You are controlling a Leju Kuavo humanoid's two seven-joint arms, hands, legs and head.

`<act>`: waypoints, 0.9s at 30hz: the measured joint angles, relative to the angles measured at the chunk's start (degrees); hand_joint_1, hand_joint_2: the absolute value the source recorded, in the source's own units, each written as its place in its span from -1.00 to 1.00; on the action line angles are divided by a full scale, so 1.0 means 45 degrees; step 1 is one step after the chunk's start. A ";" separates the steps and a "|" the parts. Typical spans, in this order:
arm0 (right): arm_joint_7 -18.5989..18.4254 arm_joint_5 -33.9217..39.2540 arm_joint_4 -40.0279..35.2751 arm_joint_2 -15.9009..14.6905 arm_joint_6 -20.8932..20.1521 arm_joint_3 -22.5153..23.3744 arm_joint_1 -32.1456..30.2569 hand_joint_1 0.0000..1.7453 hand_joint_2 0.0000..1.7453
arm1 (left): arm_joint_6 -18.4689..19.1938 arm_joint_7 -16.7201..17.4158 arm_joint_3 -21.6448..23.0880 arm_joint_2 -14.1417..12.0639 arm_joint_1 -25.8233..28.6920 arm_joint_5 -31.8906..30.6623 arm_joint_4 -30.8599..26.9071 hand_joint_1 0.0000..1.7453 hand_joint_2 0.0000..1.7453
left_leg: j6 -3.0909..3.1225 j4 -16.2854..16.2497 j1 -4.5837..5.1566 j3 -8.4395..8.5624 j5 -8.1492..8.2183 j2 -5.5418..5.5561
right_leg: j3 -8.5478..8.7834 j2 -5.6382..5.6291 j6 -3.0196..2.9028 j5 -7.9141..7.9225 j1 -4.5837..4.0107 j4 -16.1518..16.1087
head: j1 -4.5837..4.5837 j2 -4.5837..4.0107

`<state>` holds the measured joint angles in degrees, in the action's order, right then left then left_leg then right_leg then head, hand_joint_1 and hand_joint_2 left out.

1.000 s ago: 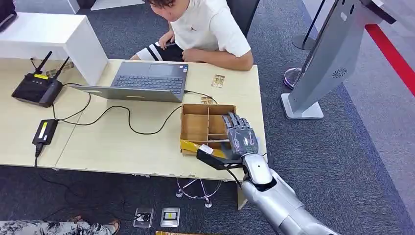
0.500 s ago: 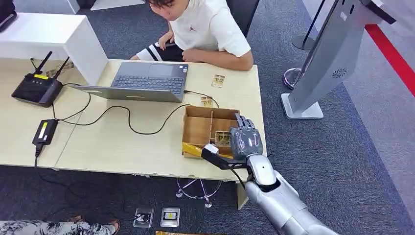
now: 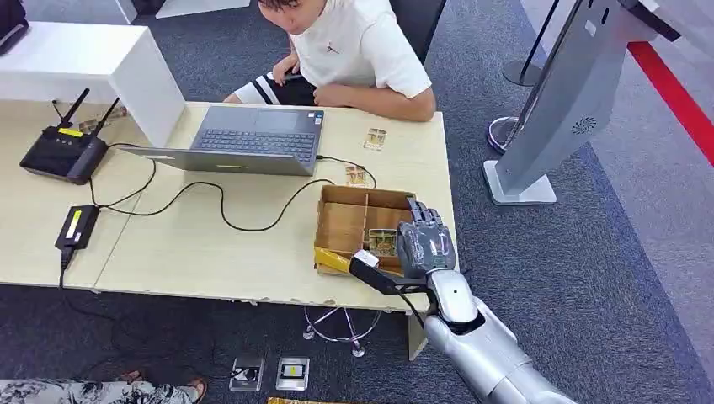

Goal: Pass the card to the sensor for recognition and then transmit it.

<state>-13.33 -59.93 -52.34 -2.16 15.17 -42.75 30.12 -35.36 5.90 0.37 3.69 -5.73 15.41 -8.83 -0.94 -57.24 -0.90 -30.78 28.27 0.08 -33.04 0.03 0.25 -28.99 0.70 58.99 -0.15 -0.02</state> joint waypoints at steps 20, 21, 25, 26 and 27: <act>-0.0200 -0.0379 -0.1473 -0.0311 0.0918 0.0652 -0.0164 -1.00 1.00 | -0.0092 -0.0161 0.0010 -0.0034 0.0006 0.0384 0.0000 -1.00 1.00 | 0.0000 -0.0001 0.0000 0.0002 0.0001 -0.0007 | -0.0002 -0.0004 0.0001 0.0002 0.0000 0.0000 | -0.0005 0.0005; -0.0205 -0.0379 -0.1555 -0.0330 0.0937 0.0690 -0.0168 -1.00 1.00 | -0.0092 -0.0161 0.0010 -0.0034 0.0006 0.0389 0.0000 -1.00 1.00 | 0.0000 -0.0001 0.0000 0.0002 0.0001 -0.0007 | -0.0001 -0.0005 0.0001 0.0002 0.0000 0.0000 | 0.0000 0.0000; -0.0214 -0.0418 -0.1802 -0.0403 0.1010 0.0826 -0.0228 -1.00 1.00 | -0.0097 -0.0175 0.0010 -0.0034 0.0009 0.0418 0.0000 -1.00 1.00 | 0.0000 -0.0001 0.0000 0.0002 0.0001 -0.0006 | 0.0000 -0.0003 0.0001 0.0002 0.0000 -0.0001 | -0.0005 0.0000; -0.0209 -0.0442 -0.1891 -0.0418 0.1088 0.0865 -0.0261 -1.00 1.00 | -0.0112 -0.0190 0.0010 -0.0034 0.0009 0.0423 0.0000 -1.00 1.00 | 0.0000 -0.0001 0.0000 0.0002 0.0001 -0.0006 | 0.0000 -0.0003 0.0001 0.0002 0.0001 -0.0001 | 0.0000 0.0000; -0.0209 -0.0462 -0.2017 -0.0428 0.1200 0.0914 -0.0281 -1.00 1.00 | -0.0126 -0.0194 0.0015 -0.0034 0.0009 0.0427 0.0000 -1.00 1.00 | 0.0000 -0.0001 0.0000 0.0002 0.0001 -0.0006 | -0.0001 -0.0003 0.0001 0.0003 0.0001 -0.0001 | -0.0005 0.0000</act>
<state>-14.27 -62.01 -61.42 -4.09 20.57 -38.64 28.85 -35.93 5.03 0.44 3.54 -5.69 17.33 -8.83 -0.94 -57.25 -0.90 -30.77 28.28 0.05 -33.04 0.01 0.25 -28.98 0.70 58.99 -0.17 -0.02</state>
